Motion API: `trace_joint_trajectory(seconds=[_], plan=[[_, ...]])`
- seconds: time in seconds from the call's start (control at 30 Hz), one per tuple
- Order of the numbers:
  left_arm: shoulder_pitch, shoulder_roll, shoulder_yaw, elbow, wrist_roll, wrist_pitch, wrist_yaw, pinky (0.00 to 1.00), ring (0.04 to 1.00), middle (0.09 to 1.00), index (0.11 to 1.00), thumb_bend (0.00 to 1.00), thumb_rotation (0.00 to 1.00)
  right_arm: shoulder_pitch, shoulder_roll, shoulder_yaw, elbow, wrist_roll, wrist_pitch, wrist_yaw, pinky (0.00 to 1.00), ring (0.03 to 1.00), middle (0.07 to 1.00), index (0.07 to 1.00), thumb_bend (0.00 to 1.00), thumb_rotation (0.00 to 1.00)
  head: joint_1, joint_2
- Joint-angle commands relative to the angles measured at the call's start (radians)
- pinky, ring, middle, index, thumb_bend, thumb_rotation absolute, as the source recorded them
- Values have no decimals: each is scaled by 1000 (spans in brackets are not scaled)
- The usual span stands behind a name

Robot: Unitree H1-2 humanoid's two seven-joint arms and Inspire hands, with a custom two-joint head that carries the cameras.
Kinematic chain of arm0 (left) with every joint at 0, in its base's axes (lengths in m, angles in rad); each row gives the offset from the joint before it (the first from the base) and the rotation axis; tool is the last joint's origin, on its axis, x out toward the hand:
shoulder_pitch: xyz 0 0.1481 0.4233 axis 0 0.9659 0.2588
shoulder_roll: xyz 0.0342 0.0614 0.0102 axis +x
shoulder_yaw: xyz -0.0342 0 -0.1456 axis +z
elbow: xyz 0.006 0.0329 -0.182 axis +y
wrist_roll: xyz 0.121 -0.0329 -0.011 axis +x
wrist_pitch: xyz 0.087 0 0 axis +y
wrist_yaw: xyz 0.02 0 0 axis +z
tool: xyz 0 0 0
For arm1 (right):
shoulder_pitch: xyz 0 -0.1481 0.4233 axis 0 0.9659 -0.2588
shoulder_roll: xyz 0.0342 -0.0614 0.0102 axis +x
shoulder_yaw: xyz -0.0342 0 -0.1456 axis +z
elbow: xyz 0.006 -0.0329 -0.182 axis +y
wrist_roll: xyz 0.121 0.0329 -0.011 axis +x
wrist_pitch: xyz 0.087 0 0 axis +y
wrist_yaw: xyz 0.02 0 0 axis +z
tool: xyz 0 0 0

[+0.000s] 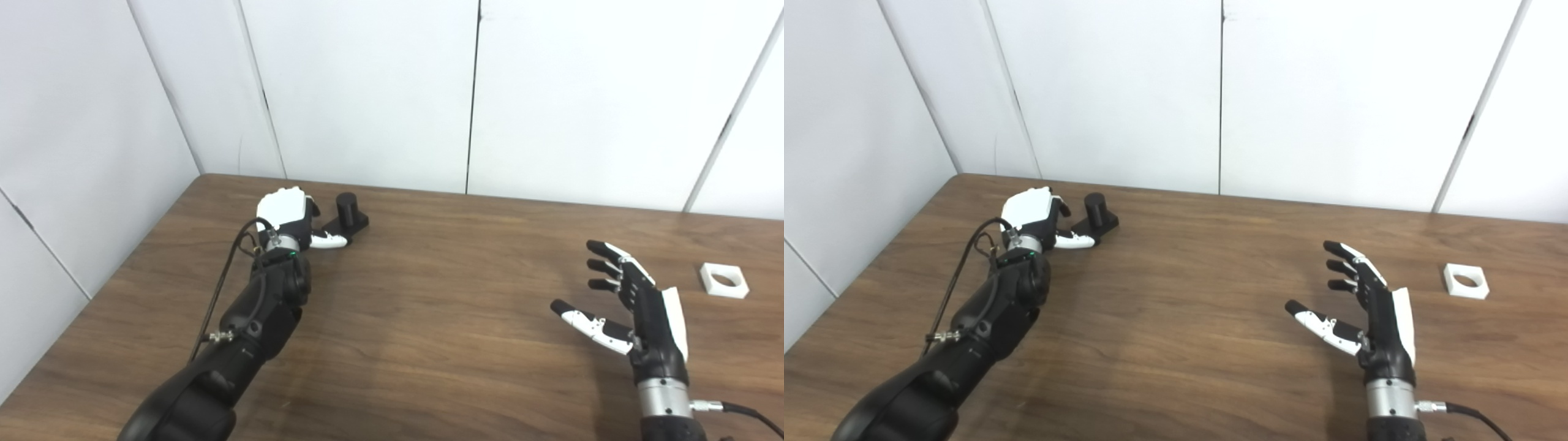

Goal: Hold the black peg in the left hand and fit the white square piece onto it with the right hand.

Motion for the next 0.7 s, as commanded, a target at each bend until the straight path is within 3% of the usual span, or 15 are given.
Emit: trace_joint_trajectory(seconds=[0.0, 0.47, 0.6, 0.67], plan=[[-47, -1, -8, 4, -7, -6, 17, 1000, 1000, 977, 701, 873, 517, 9, 8, 2, -9, -21, -10, -13, 640, 758, 821, 763, 627, 77, 0, 1], [-55, -20, -20, 15, -48, -12, 22, 1000, 1000, 981, 677, 874, 499, 13, 13, 1, -12, -18, -17, -16, 644, 764, 821, 760, 622, 66, -12, 9], [-56, -31, -18, 28, -75, -31, 35, 1000, 1000, 977, 663, 874, 470, 15, 12, 1, -16, -19, -11, -14, 645, 765, 822, 760, 615, 81, -15, 11], [-55, -36, -13, 36, -91, -53, 50, 1000, 1000, 963, 659, 852, 410, 16, 15, 0, -21, -17, -5, -14, 635, 761, 824, 758, 613, 81, -16, 12]])
